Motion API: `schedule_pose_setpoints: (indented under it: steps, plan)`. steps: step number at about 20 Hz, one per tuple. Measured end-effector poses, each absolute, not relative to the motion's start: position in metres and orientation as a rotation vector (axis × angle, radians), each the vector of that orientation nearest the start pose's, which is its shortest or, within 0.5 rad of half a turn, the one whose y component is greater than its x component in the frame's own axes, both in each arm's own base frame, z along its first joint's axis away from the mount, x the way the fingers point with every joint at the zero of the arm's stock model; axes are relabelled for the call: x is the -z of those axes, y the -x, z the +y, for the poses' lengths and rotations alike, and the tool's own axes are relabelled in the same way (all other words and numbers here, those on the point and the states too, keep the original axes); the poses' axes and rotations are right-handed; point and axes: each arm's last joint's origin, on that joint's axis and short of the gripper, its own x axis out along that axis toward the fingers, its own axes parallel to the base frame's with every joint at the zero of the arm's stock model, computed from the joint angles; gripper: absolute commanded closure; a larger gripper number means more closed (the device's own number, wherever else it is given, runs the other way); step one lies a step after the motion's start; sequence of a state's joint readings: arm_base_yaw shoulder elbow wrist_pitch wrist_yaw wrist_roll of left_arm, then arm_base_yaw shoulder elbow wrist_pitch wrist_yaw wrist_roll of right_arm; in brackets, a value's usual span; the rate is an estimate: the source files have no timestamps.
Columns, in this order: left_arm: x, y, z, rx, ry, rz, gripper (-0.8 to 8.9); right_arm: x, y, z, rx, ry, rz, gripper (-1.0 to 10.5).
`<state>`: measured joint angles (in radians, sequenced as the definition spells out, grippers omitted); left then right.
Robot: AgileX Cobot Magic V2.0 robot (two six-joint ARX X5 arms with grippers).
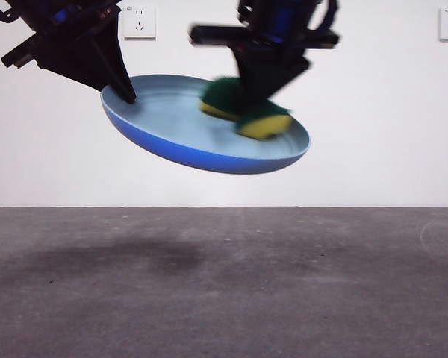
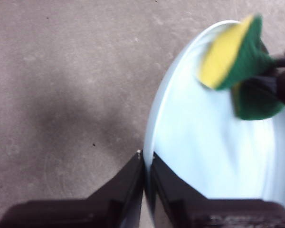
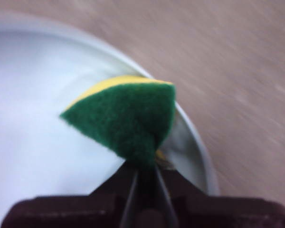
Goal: Pick up the plate,pick up the cloth,clean the plate with the cloth
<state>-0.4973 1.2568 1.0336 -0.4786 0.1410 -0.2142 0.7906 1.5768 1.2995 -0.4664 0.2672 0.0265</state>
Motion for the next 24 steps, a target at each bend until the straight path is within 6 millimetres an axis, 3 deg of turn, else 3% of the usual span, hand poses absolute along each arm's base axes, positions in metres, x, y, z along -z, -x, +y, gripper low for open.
schedule_pose_setpoints:
  steps: [4,7,10,13,15,19,24]
  plan:
    - [-0.297,-0.230,-0.130,0.542,0.074,0.762,8.22,-0.296,-0.244,0.247,-0.733,0.235,0.686,9.6]
    - [-0.301,-0.233,-0.131,0.569,0.090,0.711,8.22,-0.288,-0.228,0.251,-0.882,0.224,0.840,9.6]
    - [-0.301,-0.234,-0.131,0.566,0.096,0.704,8.22,-0.276,-0.216,0.241,-0.792,0.359,0.989,9.6]
    - [-0.300,-0.234,-0.130,0.550,0.084,0.714,8.22,-0.275,-0.221,0.227,-0.476,0.541,0.946,9.6]
    - [-0.297,-0.234,-0.128,0.522,0.054,0.740,8.22,-0.285,-0.225,0.223,-0.343,0.560,0.834,9.6]
    - [-0.287,-0.239,-0.128,0.440,-0.033,0.767,8.22,-0.316,-0.218,0.216,-0.369,0.448,0.689,9.6]
    - [-0.258,-0.262,-0.124,0.332,-0.124,0.849,8.22,-0.351,-0.199,0.197,-0.397,0.357,0.579,9.6]
